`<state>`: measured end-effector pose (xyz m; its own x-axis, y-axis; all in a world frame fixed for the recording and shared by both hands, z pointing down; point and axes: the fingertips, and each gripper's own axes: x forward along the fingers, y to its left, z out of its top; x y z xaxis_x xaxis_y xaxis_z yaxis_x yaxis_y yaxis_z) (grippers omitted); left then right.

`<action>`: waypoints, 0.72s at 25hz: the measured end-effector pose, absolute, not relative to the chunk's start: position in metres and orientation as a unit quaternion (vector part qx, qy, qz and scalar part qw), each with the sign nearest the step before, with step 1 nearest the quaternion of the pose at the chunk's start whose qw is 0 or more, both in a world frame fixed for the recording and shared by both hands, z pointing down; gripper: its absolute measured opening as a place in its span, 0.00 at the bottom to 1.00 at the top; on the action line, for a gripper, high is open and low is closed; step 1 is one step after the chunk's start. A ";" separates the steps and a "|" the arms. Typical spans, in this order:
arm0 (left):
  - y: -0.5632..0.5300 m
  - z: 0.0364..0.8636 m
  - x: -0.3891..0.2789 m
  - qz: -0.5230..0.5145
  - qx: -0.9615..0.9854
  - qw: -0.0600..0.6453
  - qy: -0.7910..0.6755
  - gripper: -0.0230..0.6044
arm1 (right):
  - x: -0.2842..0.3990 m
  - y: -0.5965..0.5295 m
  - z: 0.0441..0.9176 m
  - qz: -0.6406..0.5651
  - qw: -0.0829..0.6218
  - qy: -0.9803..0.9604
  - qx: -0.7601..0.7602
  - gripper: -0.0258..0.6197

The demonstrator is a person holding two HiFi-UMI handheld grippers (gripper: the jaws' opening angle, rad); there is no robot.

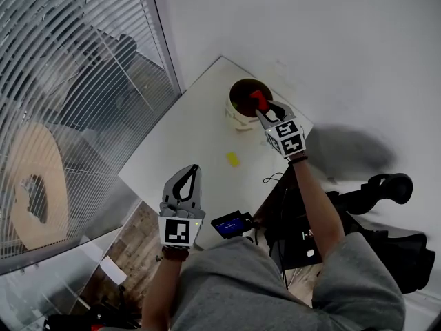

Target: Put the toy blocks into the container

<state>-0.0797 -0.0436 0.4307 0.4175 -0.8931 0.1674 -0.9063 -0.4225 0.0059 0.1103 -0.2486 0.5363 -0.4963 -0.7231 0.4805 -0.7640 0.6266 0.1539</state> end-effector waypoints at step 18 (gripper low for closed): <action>-0.048 0.433 -0.073 0.078 0.843 0.052 -0.530 0.05 | 0.104 -0.213 0.544 0.062 0.219 -0.871 0.434 0.28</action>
<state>-0.0730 -0.0482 0.4327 0.4254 -0.8857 0.1858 -0.9018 -0.4320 0.0054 0.1040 -0.2129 0.5444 -0.5264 -0.7299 0.4360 -0.7841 0.6151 0.0831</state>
